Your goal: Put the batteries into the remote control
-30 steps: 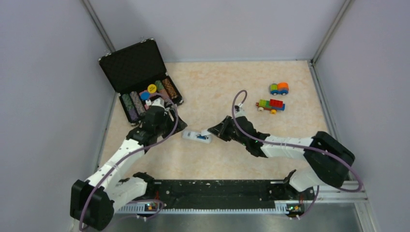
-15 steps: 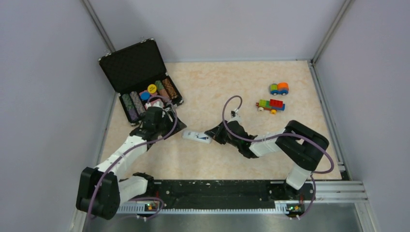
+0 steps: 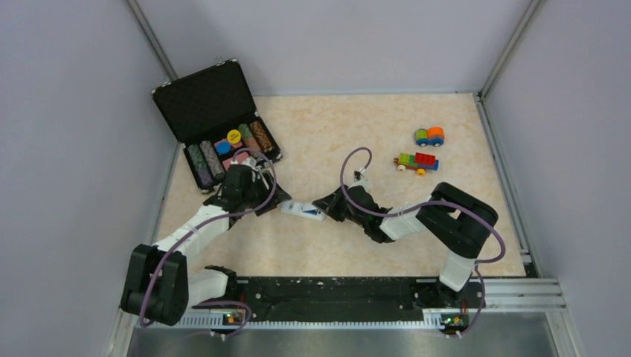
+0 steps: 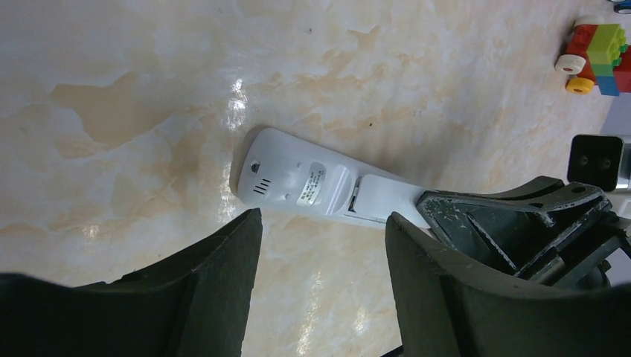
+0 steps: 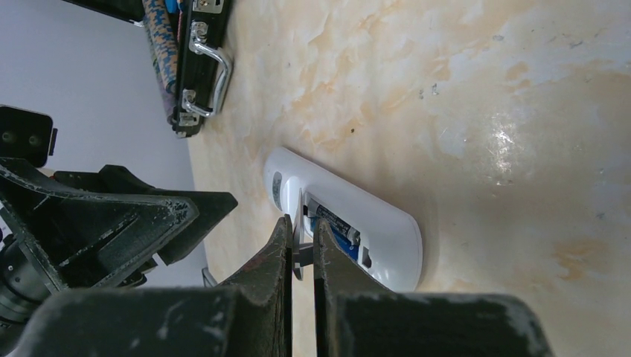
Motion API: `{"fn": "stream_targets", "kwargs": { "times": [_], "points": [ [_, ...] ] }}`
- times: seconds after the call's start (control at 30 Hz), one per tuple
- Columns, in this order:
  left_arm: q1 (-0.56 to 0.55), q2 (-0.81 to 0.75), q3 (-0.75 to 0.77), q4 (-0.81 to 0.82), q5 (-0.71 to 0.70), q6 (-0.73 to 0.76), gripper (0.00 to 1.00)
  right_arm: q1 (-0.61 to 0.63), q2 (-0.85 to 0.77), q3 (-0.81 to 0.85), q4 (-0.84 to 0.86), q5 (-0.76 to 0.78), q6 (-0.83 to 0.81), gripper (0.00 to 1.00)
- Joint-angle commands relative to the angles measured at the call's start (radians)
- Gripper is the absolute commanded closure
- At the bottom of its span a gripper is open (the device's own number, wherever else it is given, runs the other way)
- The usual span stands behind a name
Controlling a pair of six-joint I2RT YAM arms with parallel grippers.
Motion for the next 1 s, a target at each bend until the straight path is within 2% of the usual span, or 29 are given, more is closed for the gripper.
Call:
{"fn": "stream_targets", "kwargs": {
  "times": [0.0,0.5,0.97],
  "points": [
    [0.012,0.006,0.005,0.047,0.022,0.024,0.34,0.016,0.011,0.025,0.039,0.024,0.011,1.00],
    [0.023,0.063,0.029,0.025,0.072,0.051,0.35,0.057,0.010,0.038,-0.114,0.132,0.070,1.00],
    [0.023,0.081,0.030,0.049,0.151,0.066,0.39,0.086,0.027,0.085,-0.225,0.107,0.065,0.98]
  ]
}}
